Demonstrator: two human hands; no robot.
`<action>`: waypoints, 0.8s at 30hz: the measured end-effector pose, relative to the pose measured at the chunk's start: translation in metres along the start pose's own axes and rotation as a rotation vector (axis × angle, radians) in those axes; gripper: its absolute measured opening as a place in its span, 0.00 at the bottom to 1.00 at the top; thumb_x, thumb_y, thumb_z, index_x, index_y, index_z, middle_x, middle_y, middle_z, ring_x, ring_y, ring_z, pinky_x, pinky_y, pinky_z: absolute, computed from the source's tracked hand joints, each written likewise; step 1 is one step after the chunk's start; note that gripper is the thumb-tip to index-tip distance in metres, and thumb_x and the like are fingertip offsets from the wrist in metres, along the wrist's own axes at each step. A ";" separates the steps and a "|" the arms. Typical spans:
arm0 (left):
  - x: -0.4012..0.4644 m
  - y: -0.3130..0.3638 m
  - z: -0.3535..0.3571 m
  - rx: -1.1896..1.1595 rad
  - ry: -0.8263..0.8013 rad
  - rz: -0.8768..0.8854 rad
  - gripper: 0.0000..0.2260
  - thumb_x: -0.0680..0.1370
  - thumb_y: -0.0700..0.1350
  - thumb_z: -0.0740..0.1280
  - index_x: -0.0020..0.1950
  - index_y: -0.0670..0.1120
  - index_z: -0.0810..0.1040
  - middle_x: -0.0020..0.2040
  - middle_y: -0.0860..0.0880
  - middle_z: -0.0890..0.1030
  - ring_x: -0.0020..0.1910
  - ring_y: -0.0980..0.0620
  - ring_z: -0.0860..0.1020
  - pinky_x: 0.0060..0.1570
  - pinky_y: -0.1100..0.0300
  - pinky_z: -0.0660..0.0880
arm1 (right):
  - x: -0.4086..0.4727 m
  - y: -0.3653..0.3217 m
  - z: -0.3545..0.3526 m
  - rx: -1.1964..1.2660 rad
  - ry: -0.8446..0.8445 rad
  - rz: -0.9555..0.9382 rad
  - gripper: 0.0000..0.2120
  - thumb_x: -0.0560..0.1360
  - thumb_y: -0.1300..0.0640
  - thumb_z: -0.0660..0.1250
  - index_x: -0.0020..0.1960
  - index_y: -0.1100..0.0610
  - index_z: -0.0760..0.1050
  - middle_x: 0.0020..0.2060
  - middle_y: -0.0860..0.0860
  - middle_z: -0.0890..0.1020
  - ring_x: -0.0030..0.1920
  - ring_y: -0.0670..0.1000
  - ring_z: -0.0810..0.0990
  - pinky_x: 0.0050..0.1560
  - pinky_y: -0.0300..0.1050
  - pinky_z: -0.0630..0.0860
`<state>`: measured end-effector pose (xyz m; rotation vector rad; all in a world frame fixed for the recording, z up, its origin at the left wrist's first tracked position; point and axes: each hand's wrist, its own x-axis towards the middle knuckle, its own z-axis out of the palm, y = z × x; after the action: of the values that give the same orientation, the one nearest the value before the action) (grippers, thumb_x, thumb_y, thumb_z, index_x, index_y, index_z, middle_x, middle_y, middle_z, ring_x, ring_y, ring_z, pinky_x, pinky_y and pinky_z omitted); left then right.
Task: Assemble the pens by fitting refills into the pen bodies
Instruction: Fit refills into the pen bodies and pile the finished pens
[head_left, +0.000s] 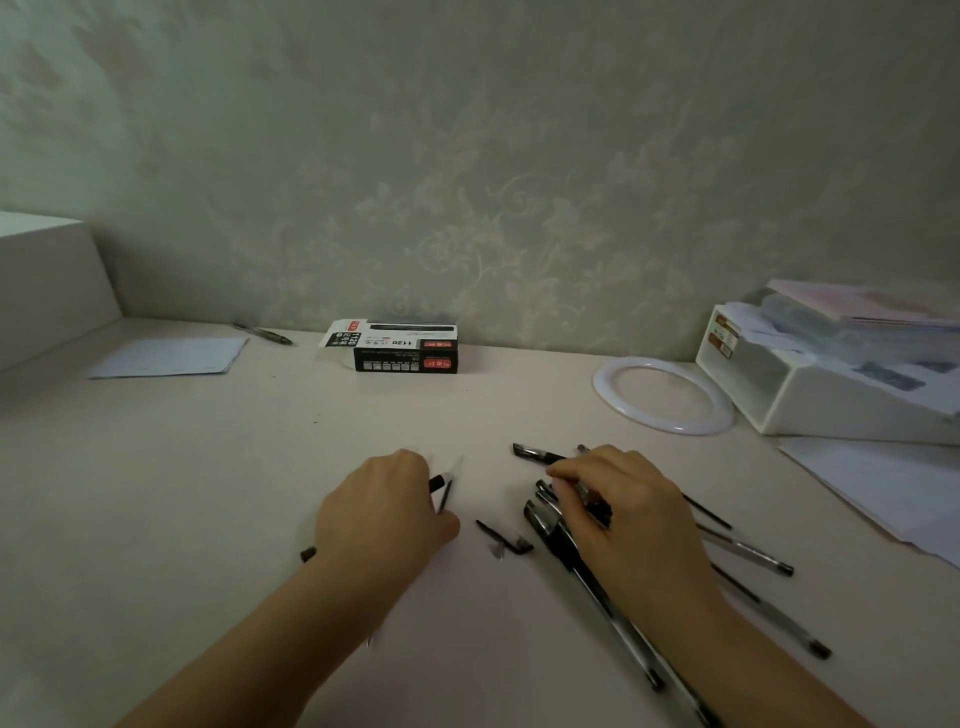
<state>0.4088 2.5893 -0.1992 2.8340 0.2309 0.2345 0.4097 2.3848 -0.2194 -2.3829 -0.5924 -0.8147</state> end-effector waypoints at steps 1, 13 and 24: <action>-0.001 0.000 -0.001 -0.005 0.014 -0.002 0.09 0.71 0.51 0.68 0.39 0.48 0.71 0.34 0.52 0.74 0.31 0.55 0.71 0.28 0.63 0.65 | 0.001 0.000 0.000 0.003 0.010 -0.024 0.05 0.75 0.60 0.72 0.50 0.53 0.83 0.42 0.43 0.81 0.41 0.46 0.75 0.42 0.42 0.76; -0.014 0.009 -0.010 -0.661 -0.082 0.399 0.05 0.70 0.53 0.69 0.34 0.55 0.80 0.29 0.56 0.78 0.27 0.61 0.73 0.29 0.70 0.70 | 0.006 -0.017 -0.005 -0.231 0.075 -0.422 0.13 0.70 0.64 0.77 0.54 0.58 0.83 0.40 0.53 0.80 0.36 0.53 0.76 0.31 0.47 0.73; -0.010 0.005 0.002 -0.557 0.010 0.489 0.08 0.81 0.52 0.57 0.56 0.60 0.73 0.37 0.59 0.76 0.40 0.59 0.77 0.38 0.68 0.71 | 0.006 -0.009 -0.014 0.432 0.285 0.179 0.06 0.76 0.57 0.69 0.52 0.53 0.83 0.43 0.44 0.85 0.45 0.43 0.84 0.47 0.34 0.79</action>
<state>0.4003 2.5827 -0.2013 2.2858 -0.4637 0.3487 0.4032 2.3836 -0.2028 -1.8571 -0.3850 -0.8317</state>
